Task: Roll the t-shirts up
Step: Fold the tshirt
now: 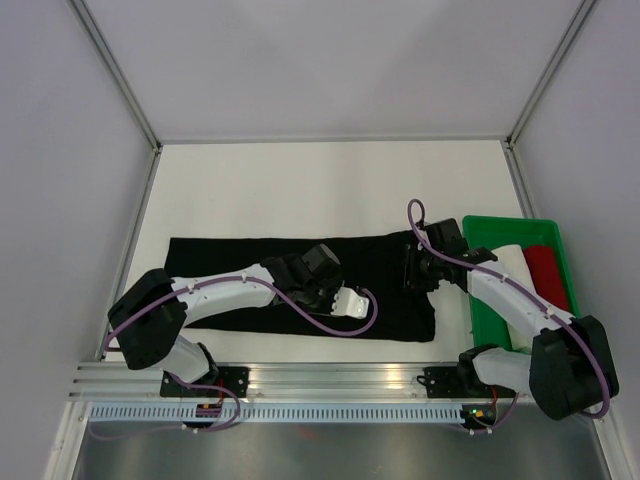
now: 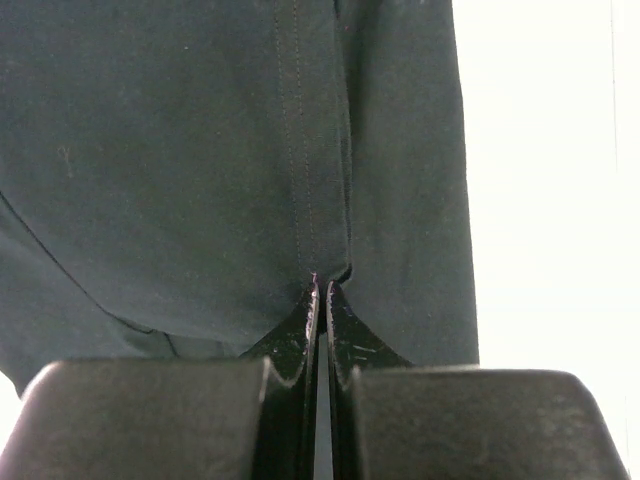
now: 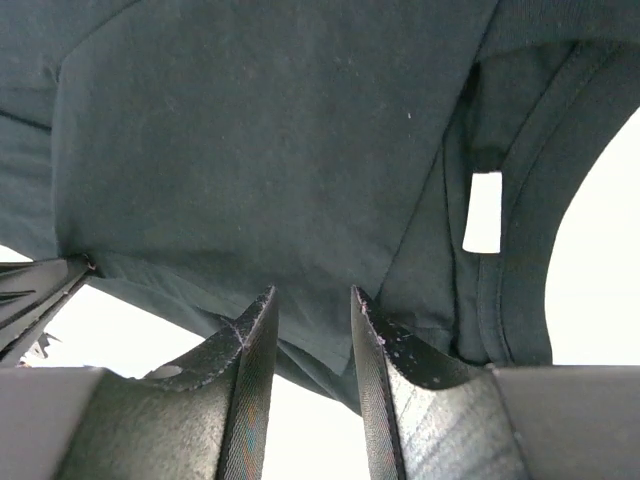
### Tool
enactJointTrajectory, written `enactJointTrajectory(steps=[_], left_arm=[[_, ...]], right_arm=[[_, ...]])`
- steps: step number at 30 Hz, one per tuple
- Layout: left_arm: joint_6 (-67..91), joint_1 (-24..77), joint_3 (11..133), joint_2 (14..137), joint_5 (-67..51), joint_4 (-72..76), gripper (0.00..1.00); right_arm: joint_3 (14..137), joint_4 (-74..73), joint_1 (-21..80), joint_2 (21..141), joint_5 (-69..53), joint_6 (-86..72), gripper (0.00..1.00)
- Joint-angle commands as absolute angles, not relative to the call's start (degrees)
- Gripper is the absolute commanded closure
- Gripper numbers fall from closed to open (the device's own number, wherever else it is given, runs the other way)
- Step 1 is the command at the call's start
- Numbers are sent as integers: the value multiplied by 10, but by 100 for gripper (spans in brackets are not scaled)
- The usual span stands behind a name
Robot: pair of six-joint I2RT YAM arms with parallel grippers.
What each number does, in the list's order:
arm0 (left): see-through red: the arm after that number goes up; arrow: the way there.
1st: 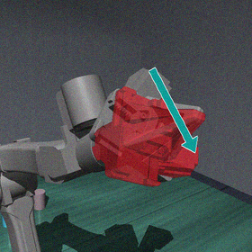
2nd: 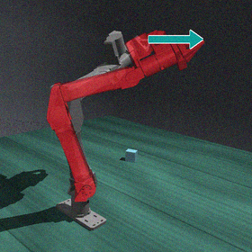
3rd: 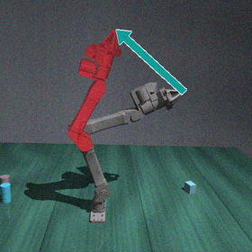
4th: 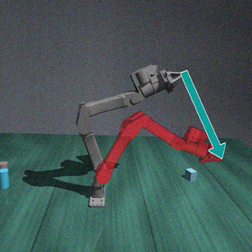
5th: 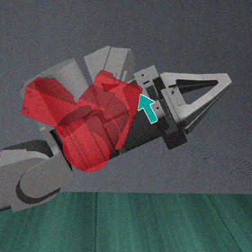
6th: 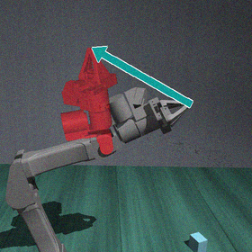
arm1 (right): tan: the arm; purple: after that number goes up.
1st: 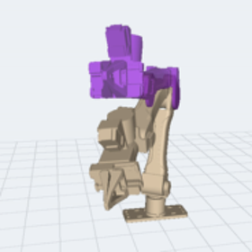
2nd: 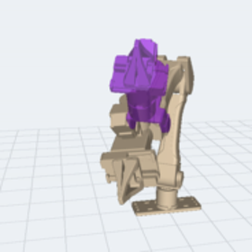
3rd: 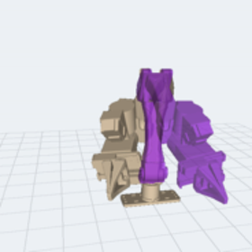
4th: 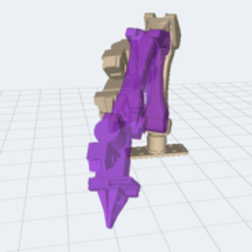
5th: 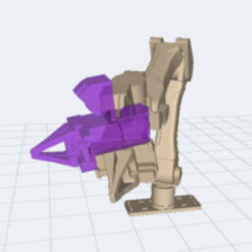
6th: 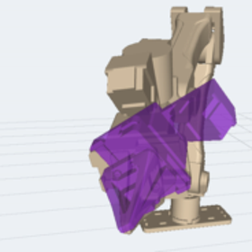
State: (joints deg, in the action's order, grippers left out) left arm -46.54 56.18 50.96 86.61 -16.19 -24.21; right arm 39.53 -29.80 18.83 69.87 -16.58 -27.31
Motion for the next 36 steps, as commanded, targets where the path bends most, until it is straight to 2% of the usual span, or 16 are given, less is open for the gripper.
enactJointTrajectory(steps=[1, 4, 8, 16, 21, 36], left_arm=[[-485, 560, 510, 848, -204, -261, 98], [-478, 560, 513, 864, -215, -260, 95], [-460, 559, 527, 888, -217, -259, 93], [-463, 560, 524, 889, -217, -258, 89], [-462, 559, 524, 895, -217, -252, 89], [-457, 560, 516, 889, -216, -243, 89]], right_arm=[[372, -309, 200, 673, -144, -301, 58], [359, -290, 214, 671, -139, -315, 59], [358, -274, 227, 686, -136, -330, 67], [358, -344, 234, 664, -104, -334, 60], [338, -353, 251, 639, -132, -364, 58], [272, -259, 284, 671, -136, -419, 56]])
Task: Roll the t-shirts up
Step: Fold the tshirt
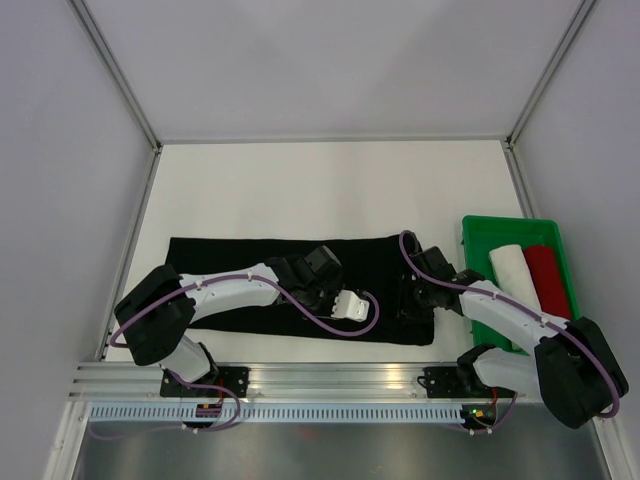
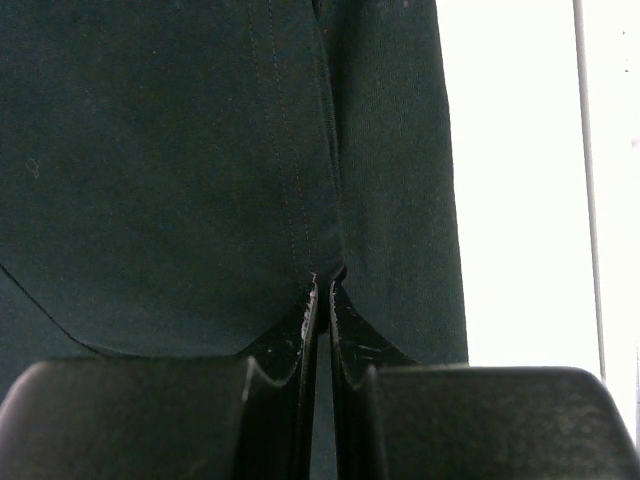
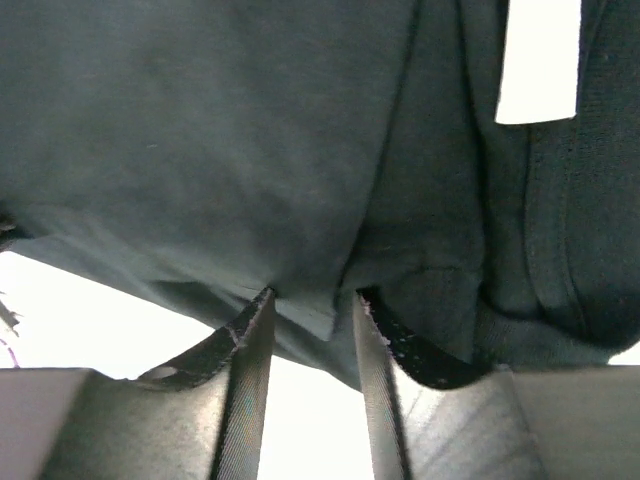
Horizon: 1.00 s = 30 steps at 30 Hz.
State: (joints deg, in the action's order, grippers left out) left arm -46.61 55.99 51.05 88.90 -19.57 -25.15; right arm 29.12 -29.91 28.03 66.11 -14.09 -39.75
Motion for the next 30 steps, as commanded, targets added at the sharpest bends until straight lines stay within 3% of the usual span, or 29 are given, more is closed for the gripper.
enactJointTrajectory(steps=[1, 3, 4, 7, 9, 20, 23, 27, 30], left_arm=[[-458, 560, 515, 889, -218, -243, 89], [-458, 560, 515, 889, -217, -243, 89], [-458, 560, 514, 889, -215, -243, 89], [-460, 560, 512, 887, -215, -243, 89], [-462, 560, 510, 886, -216, -243, 89], [-468, 559, 505, 890, -226, -243, 90], [-468, 558, 504, 896, -229, -243, 86], [-468, 558, 506, 897, -229, -250, 57], [-460, 558, 521, 878, -235, -274, 48]], right_arm=[[266, -250, 284, 678, -137, -421, 58], [260, -232, 284, 685, -142, -426, 62], [262, -234, 284, 687, -141, -427, 74], [276, -264, 284, 660, -110, -423, 97], [283, -287, 284, 643, -98, -423, 100], [280, -317, 284, 656, -114, -412, 100], [284, -304, 284, 664, -122, -413, 91], [311, -319, 284, 652, -111, -405, 66], [347, -351, 284, 644, -89, -389, 61]])
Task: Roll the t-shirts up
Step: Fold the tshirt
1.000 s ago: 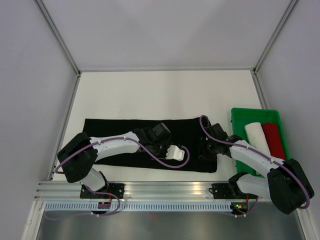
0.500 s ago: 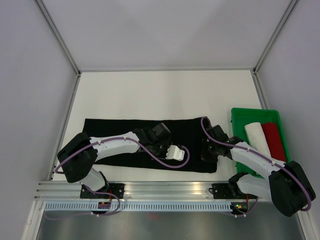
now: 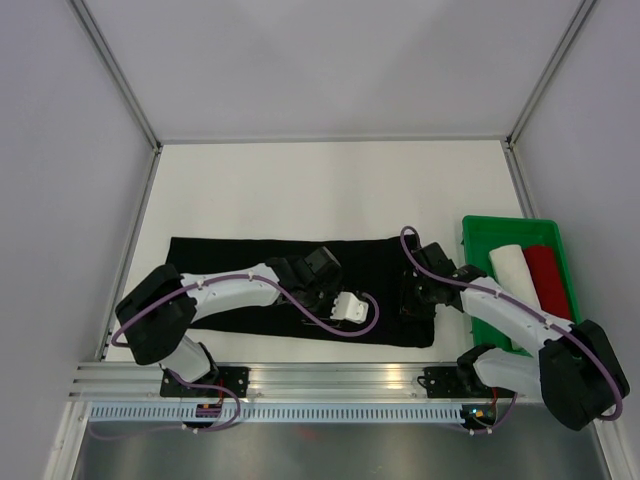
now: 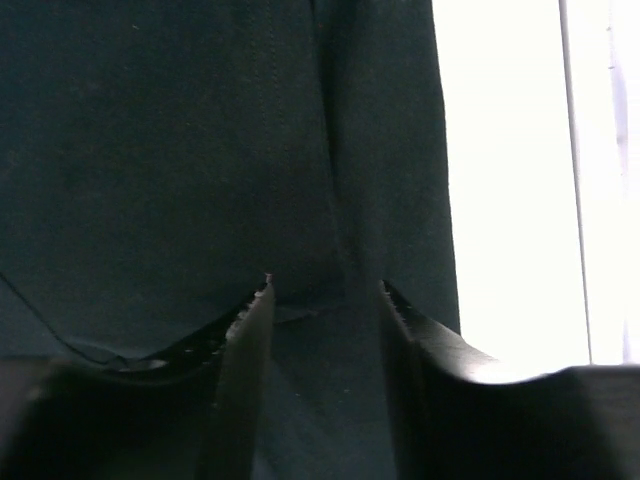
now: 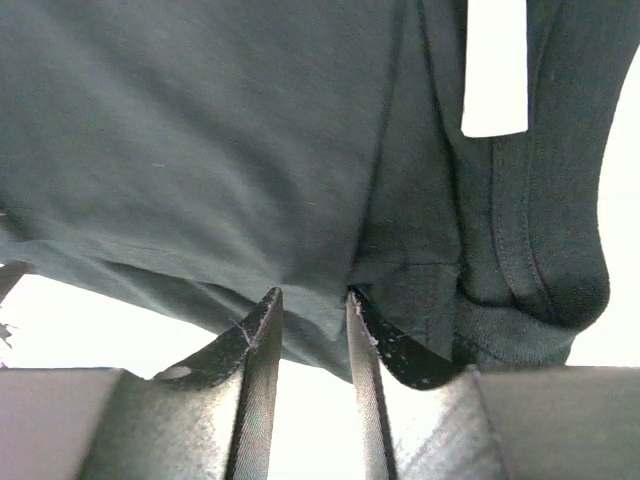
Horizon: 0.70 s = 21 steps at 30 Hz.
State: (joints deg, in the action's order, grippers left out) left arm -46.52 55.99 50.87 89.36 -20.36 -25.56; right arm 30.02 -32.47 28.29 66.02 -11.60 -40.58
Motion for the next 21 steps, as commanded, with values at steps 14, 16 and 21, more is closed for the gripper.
enactJointTrajectory(steps=[14, 16, 21], left_arm=[[-306, 291, 585, 794, -174, -317, 59], [-298, 248, 563, 785, -121, -295, 59], [-299, 72, 520, 791, -80, -254, 59]], right_arm=[[518, -277, 230, 780, -22, -316, 99], [518, -221, 193, 807, -25, -317, 100], [547, -168, 156, 909, -20, -307, 100]])
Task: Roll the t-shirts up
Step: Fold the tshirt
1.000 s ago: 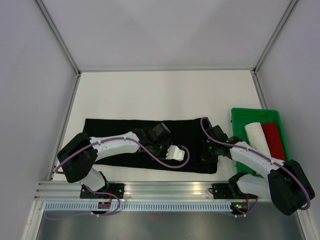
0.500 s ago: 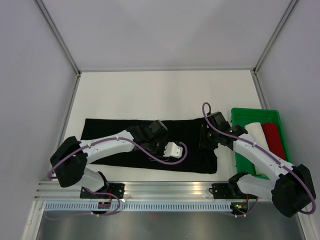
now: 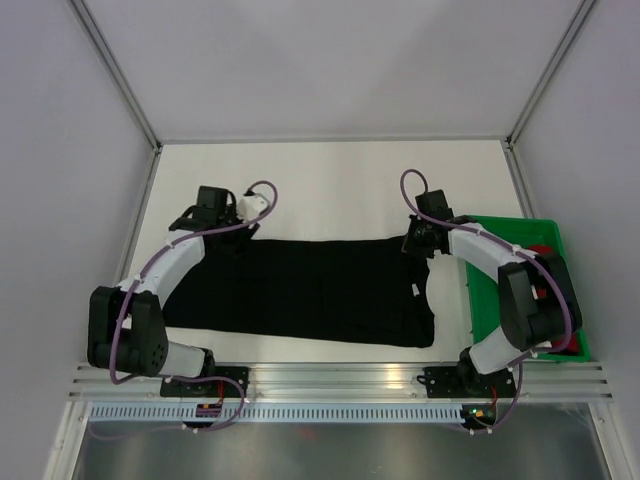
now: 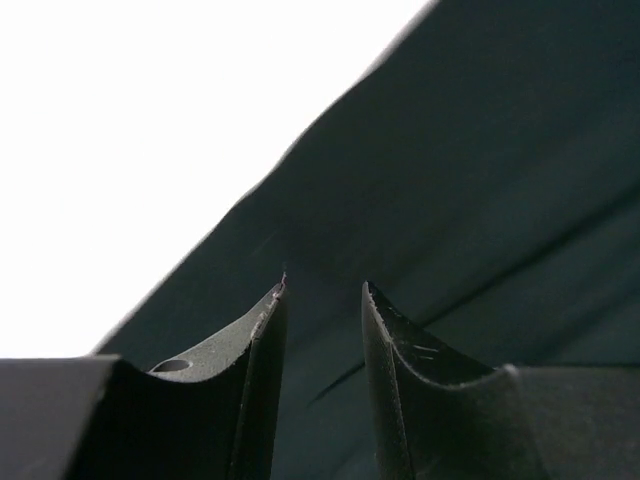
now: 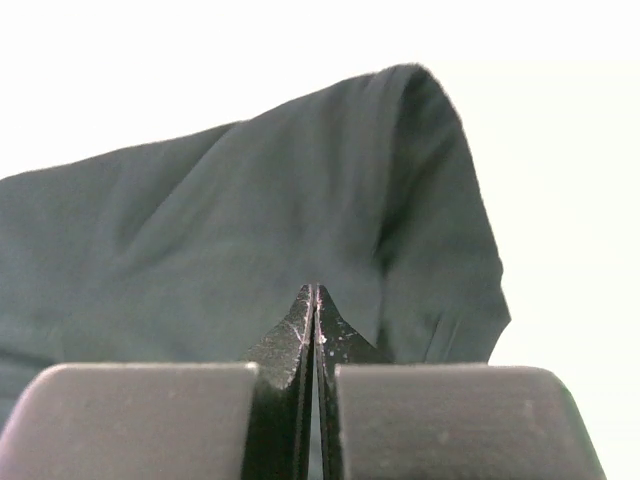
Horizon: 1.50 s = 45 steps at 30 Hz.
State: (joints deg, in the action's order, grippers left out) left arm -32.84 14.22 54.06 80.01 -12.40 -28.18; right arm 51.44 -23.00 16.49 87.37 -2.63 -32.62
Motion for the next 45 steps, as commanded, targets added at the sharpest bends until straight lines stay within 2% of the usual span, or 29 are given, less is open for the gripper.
enactJointTrajectory(steps=[1, 5, 8, 17, 23, 27, 32, 36, 39, 45], left_arm=[[-301, 48, 517, 804, -80, -240, 59], [-308, -74, 508, 855, -75, -203, 60], [-308, -112, 500, 896, -68, -174, 60], [-301, -177, 500, 997, -52, -131, 63], [-308, -195, 483, 997, -70, -127, 64], [-308, -194, 478, 966, -126, -128, 62], [-295, -195, 510, 914, -156, -156, 58], [-286, -195, 525, 872, -166, -186, 55], [-283, -195, 526, 835, -163, -211, 53], [-275, -195, 526, 792, -163, -251, 51]], right_arm=[[552, -161, 155, 922, -22, -302, 100], [559, -145, 153, 968, -29, -294, 100], [557, -137, 149, 987, -25, -289, 100], [612, -146, 96, 1088, -7, -265, 100], [690, -157, 95, 1132, -19, -251, 100], [748, -180, 98, 1149, -47, -227, 100], [797, -221, 126, 1089, -40, -202, 99], [755, -250, 135, 999, -4, -210, 96], [678, -300, 141, 937, 25, -221, 96], [461, -309, 146, 788, -29, -280, 100]])
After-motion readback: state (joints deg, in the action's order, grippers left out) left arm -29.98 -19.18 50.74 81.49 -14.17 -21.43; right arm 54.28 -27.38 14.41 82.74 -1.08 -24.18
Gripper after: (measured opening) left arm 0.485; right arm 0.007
